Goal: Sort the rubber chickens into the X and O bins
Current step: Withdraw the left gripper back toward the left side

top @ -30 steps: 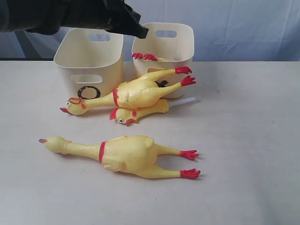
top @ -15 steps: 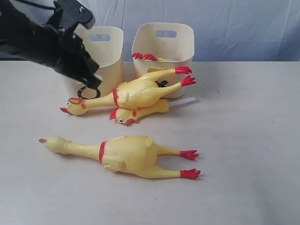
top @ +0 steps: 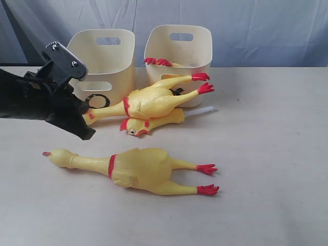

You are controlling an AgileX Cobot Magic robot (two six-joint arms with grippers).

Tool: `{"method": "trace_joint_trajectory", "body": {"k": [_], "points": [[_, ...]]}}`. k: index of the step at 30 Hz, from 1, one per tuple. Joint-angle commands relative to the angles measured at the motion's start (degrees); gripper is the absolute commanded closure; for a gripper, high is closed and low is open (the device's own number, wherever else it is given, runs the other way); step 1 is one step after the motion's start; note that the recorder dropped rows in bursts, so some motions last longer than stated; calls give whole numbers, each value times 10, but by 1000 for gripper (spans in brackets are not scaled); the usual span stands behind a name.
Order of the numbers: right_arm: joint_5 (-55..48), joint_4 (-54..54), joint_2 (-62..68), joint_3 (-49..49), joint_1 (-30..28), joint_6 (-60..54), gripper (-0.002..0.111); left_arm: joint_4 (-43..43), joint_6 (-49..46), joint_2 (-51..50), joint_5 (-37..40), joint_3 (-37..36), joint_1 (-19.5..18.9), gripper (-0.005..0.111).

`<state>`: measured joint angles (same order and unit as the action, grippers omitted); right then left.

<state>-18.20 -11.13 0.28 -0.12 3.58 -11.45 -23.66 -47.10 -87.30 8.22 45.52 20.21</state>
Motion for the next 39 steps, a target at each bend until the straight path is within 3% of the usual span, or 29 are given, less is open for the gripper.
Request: {"method": "trace_joint_trajectory", "body": {"k": [1,24,33,36,39], "points": [[6,-1,-3,1,0,0,109,1,0,13,-6,-5,-1,106],[59,-32,-3,1,0,0,109,1,18,207,86,-5,-1,106],[69,-222,-3,1,0,0,109,9,20,275,157,-5,-1,106],[98,-372,-3,1,0,0,109,12,20,308,197,-5,-1,106],[114,-420,-3,1,0,0,109,14,20,330,249,-5,-1,106]]}}
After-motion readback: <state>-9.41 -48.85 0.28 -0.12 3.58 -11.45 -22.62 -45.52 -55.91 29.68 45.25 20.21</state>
